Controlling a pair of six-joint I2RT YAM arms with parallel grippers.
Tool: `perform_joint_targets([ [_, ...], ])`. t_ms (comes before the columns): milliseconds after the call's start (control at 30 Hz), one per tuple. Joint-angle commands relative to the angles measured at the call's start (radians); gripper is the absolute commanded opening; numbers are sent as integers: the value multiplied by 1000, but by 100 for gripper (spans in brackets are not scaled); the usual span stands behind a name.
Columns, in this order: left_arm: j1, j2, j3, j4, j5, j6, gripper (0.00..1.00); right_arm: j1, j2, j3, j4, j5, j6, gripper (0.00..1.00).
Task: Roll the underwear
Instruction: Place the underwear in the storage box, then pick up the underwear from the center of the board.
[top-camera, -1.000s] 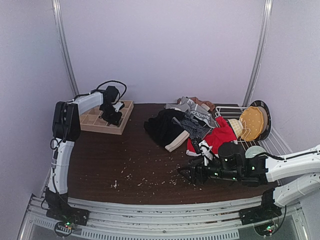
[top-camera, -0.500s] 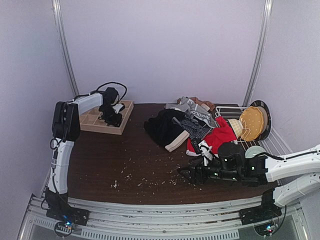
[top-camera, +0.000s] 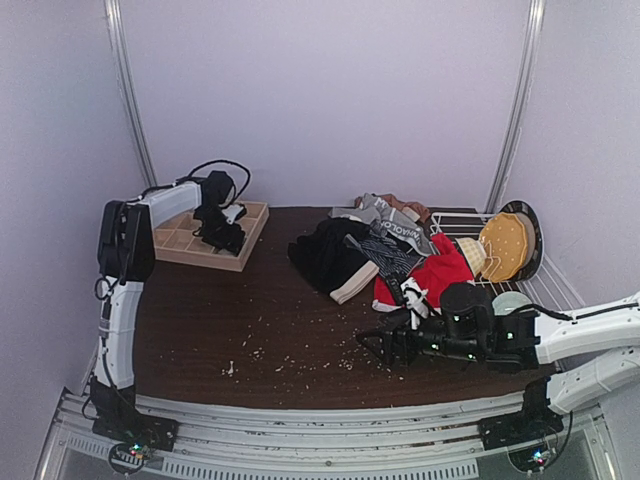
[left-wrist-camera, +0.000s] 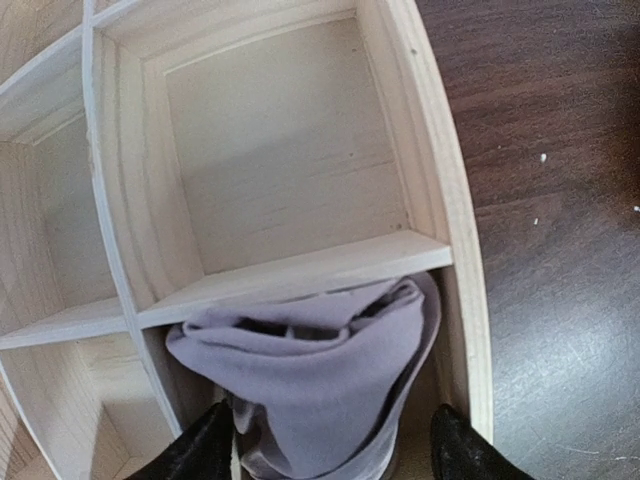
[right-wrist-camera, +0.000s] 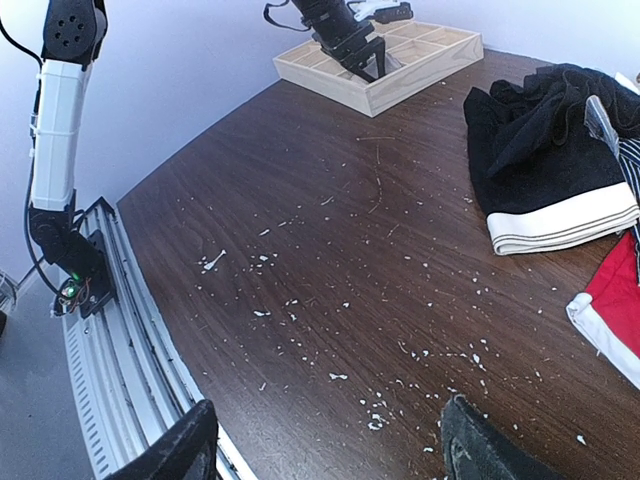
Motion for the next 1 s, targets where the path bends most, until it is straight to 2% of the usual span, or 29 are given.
perform_joint_targets([
  [0, -2, -64, -13, -13, -15, 9, 71, -2, -20, 0, -7, 19, -10, 74],
  [33, -3, -67, -15, -13, -19, 9, 72, -1, -22, 0, -8, 20, -10, 74],
  [100, -1, -76, -17, -13, -29, 8, 84, -2, -24, 0, -10, 21, -11, 74],
  [167, -3, -91, -22, -12, -41, 6, 89, -2, -25, -2, -10, 22, -11, 74],
  [200, -2, -101, -25, -13, -48, 6, 96, -2, -26, -2, -10, 23, -12, 74],
  [467, -3, -285, -102, 15, -135, -53, 98, -7, -53, -3, -35, 85, -3, 78],
  [500, -2, -330, -130, 31, -148, -80, 98, -8, -56, 0, -44, 110, 4, 84],
  [533, -2, -383, -169, 61, -163, -110, 98, -12, -59, 2, -52, 144, 12, 95],
  [567, -4, -445, -223, 104, -180, -143, 98, -18, -63, 8, -63, 183, 26, 99],
  [633, -4, -598, -369, 226, -195, -219, 98, -42, -72, 25, -105, 259, 62, 100],
  [767, 1, -935, -771, 544, -231, -431, 98, -94, -116, 32, -131, 386, 144, 100],
  [833, 4, -1084, -916, 652, -182, -516, 98, -122, -123, 61, -182, 416, 139, 100],
  [900, 7, -1152, -985, 665, -62, -538, 98, -136, -113, 122, -262, 476, 125, 100],
  [967, 3, -1154, -972, 555, 25, -575, 98, -143, -96, 165, -336, 542, 120, 100],
])
